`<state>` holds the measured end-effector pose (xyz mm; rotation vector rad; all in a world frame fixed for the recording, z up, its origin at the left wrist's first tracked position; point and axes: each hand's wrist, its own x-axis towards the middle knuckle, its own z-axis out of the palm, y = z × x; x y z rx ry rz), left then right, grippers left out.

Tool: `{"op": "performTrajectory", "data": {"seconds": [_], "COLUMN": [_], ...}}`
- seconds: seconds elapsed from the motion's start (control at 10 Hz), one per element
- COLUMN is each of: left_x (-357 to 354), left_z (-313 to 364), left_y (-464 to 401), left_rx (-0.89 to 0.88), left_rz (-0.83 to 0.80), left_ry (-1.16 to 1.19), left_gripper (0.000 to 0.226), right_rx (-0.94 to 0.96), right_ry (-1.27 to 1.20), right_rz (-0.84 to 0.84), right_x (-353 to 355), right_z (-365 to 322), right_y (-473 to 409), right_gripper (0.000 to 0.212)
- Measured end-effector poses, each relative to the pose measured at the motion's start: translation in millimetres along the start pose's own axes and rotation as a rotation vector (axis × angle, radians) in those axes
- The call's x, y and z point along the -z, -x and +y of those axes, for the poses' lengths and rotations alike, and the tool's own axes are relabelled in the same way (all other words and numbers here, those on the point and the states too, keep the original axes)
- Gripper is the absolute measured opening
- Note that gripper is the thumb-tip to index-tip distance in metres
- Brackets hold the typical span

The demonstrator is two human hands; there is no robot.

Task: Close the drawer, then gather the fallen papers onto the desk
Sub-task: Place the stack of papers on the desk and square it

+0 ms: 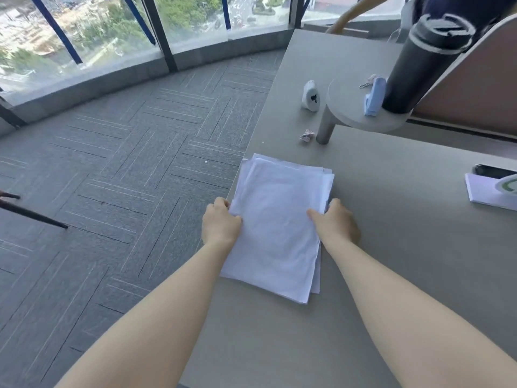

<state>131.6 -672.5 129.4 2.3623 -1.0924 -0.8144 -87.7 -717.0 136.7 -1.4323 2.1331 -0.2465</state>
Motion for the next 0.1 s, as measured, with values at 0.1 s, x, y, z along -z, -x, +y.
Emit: {"op": "performTrajectory", "data": {"seconds": [0.1], "left_x": [4.1], "left_z": [3.5], "left_y": [9.2], "left_rx": [-0.052], "left_rz": [0.074], "left_ry": [-0.116], "left_gripper": [0.044], "right_rx": [-0.061], "right_ry": [-0.076], "right_rz": [0.007], "right_x": [6.7], "right_z": [8.5], "right_y": [5.1], "right_gripper": [0.046]}}
